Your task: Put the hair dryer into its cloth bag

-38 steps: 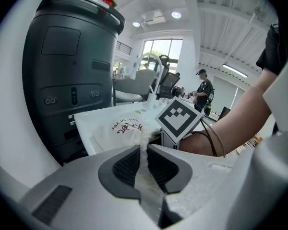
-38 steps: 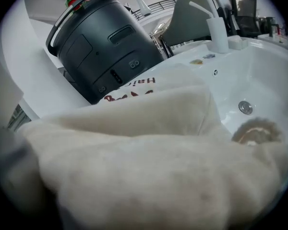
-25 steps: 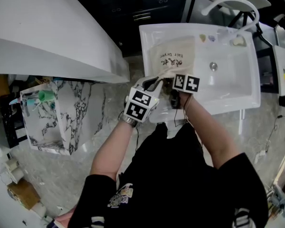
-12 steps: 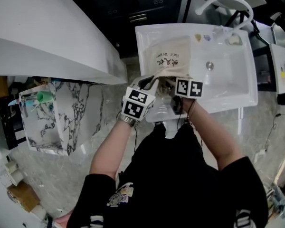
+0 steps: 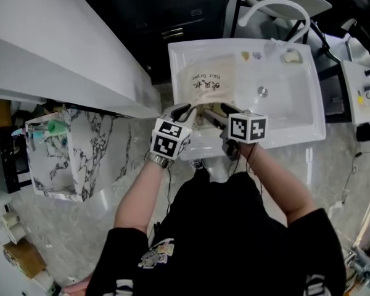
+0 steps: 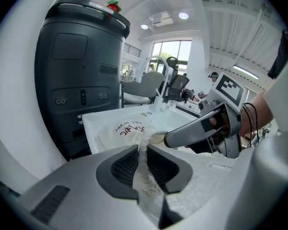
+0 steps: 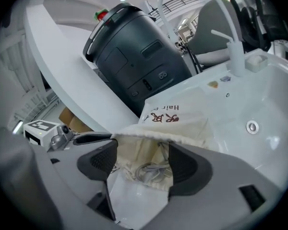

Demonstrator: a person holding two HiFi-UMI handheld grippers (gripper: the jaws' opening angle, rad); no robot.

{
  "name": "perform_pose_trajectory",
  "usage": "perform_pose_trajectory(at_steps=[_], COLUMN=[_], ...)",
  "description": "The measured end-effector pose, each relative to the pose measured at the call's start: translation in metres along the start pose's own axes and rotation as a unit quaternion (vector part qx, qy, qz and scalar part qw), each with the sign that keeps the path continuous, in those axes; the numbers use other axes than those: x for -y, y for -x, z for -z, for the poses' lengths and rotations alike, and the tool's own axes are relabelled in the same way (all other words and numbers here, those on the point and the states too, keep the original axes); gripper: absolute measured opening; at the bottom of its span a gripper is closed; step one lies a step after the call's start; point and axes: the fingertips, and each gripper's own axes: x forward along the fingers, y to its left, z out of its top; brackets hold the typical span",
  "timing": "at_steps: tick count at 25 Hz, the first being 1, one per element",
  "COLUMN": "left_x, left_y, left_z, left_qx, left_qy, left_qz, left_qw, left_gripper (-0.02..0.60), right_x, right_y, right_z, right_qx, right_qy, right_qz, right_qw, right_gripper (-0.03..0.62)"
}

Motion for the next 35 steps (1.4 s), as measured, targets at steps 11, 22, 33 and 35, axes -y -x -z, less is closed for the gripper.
perform_pose_trajectory(at_steps=[11, 22, 33, 35], left_x=[0.058, 0.156, 0.248, 0.259], left_y=[0.037, 0.087, 0.122, 0.132], left_z=[-0.035, -0.082, -0.059, -0.052], left_qx=[0.065, 0.185, 0.216, 0.216], left_qy=[0.031, 0.032, 0.049, 0.049], left_qz=[-0.072, -0.150, -0.216, -0.228], left_qw=[0.9948, 0.9707, 0.9510, 0.9481], left_gripper=[0.078, 0.107, 0.080, 0.055], right_x=[-0.025, -0.028, -0.023, -0.025], right_y=[0.097, 0.227, 0.286, 0.291], right_z=[-0.037, -0.070, -0.031, -0.024], right_qx=[0.067, 0.223, 0.198, 0.194], right_qy=[0.189, 0.353, 0.340, 0.331], right_qz=[-0.074, -0.059, -0.126, -0.137], right_qw=[0.977, 0.907, 0.911, 0.913], right_gripper=[0.323, 0.000, -0.003, -0.003])
